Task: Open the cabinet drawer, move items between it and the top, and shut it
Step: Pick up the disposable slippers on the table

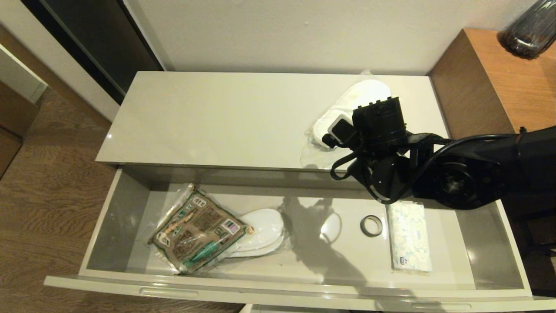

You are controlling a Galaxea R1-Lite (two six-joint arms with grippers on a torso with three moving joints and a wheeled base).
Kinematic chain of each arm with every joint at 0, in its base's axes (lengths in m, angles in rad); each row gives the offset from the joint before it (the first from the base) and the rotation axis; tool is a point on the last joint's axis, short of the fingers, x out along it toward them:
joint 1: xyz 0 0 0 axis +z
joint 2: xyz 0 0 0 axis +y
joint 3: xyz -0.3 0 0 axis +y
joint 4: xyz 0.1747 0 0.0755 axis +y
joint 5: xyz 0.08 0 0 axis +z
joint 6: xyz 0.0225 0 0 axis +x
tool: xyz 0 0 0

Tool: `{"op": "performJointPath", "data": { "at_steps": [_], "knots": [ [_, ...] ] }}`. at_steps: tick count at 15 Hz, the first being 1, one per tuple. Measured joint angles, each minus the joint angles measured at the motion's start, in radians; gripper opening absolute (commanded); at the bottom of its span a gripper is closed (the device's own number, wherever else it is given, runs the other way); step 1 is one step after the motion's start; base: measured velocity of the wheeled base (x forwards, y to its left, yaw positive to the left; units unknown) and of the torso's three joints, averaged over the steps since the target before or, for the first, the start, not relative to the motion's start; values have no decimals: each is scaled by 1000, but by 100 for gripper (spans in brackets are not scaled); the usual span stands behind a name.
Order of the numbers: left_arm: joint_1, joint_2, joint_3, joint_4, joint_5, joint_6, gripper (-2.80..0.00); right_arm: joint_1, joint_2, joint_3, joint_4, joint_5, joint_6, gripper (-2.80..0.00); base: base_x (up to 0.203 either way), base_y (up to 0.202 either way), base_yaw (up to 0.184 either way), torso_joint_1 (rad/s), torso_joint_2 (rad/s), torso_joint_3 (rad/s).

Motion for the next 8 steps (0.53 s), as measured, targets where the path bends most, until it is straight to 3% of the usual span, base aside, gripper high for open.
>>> {"op": "performJointPath", "data": {
  "at_steps": [8],
  "knots": [
    [0, 0, 0, 0, 0, 0, -280, 4, 214, -241, 0, -50, -38, 0, 0, 0, 0, 0, 0, 0]
  ]
}}
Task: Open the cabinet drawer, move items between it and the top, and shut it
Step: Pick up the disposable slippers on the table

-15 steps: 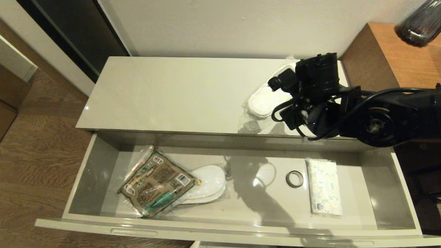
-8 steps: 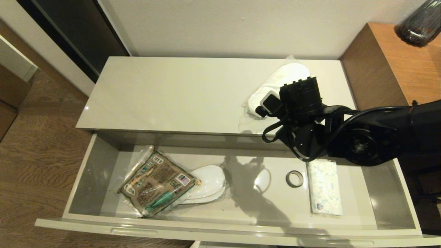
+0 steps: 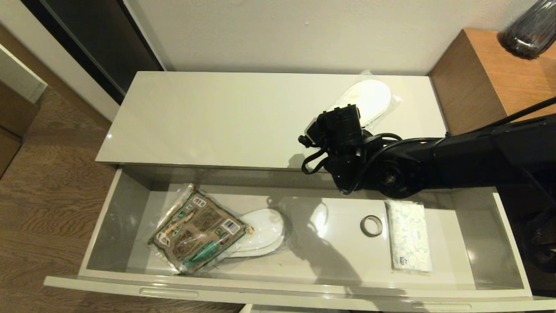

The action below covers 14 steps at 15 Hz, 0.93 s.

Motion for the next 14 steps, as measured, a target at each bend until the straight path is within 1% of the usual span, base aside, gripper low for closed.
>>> {"op": "performJointPath", "data": {
  "at_steps": [4, 7, 12, 14],
  "knots": [
    [0, 0, 0, 0, 0, 0, -280, 3, 111, -137, -9, -66, -8, 0, 0, 0, 0, 0, 0, 0],
    [0, 0, 0, 0, 0, 0, -280, 3, 180, -214, -80, -119, -10, 0, 0, 0, 0, 0, 0, 0],
    [0, 0, 0, 0, 0, 0, -280, 0, 241, -253, -99, -126, -4, 0, 0, 0, 0, 0, 0, 0],
    [0, 0, 0, 0, 0, 0, -280, -5, 266, -267, -140, -126, -9, 0, 0, 0, 0, 0, 0, 0]
  ]
}}
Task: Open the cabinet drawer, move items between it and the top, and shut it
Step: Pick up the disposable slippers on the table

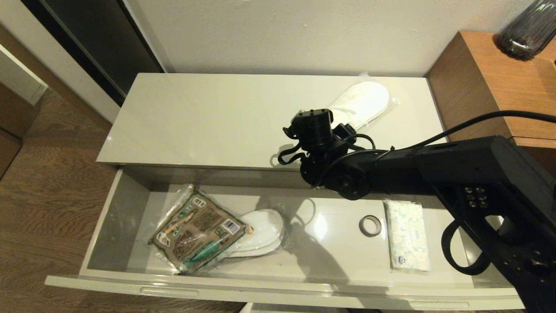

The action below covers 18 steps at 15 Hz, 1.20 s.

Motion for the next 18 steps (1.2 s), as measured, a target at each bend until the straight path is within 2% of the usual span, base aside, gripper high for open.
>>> {"op": "performJointPath", "data": {
  "at_steps": [6, 7, 14, 18],
  "knots": [
    [0, 0, 0, 0, 0, 0, -280, -14, 65, -33, -93, 9, -12, 0, 0, 0, 0, 0, 0, 0],
    [0, 0, 0, 0, 0, 0, -280, -16, 76, -37, -133, 18, -26, -280, 0, 0, 0, 0, 0, 0],
    [0, 0, 0, 0, 0, 0, -280, -28, 146, -59, -349, 62, -146, -280, 0, 0, 0, 0, 0, 0],
    [0, 0, 0, 0, 0, 0, -280, -50, 167, -53, -438, 63, -162, -280, 0, 0, 0, 0, 0, 0]
  ]
}}
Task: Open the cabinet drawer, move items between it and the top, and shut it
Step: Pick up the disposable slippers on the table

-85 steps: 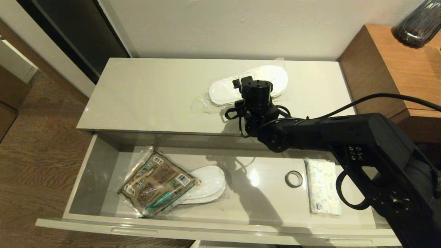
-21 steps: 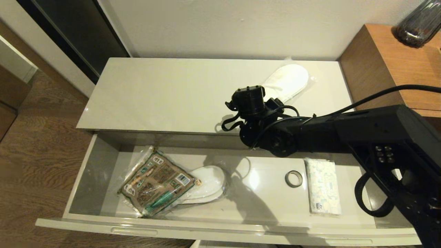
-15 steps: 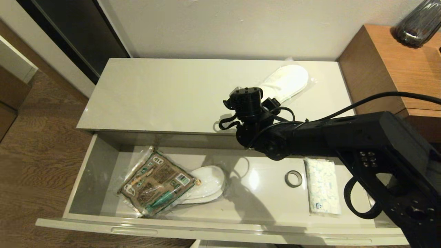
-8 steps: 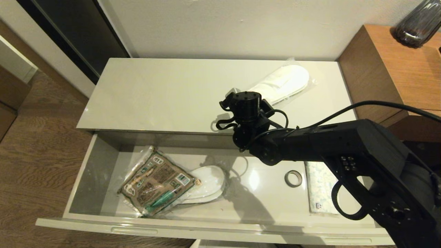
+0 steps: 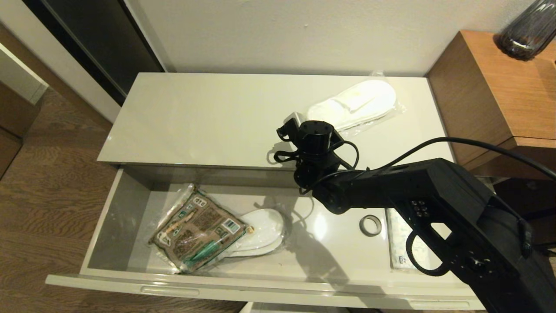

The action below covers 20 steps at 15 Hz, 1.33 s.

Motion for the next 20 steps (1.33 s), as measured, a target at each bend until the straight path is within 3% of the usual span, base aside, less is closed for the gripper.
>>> {"op": "performJointPath", "data": {
  "at_steps": [5, 15, 20],
  "knots": [
    [0, 0, 0, 0, 0, 0, -280, -17, -74, 62, -13, -5, 3, -280, 0, 0, 0, 0, 0, 0],
    [0, 0, 0, 0, 0, 0, -280, 20, -552, 573, -13, -8, 81, -280, 0, 0, 0, 0, 0, 0],
    [0, 0, 0, 0, 0, 0, -280, 28, -736, 628, -14, -11, 83, -280, 0, 0, 0, 0, 0, 0]
  ]
}}
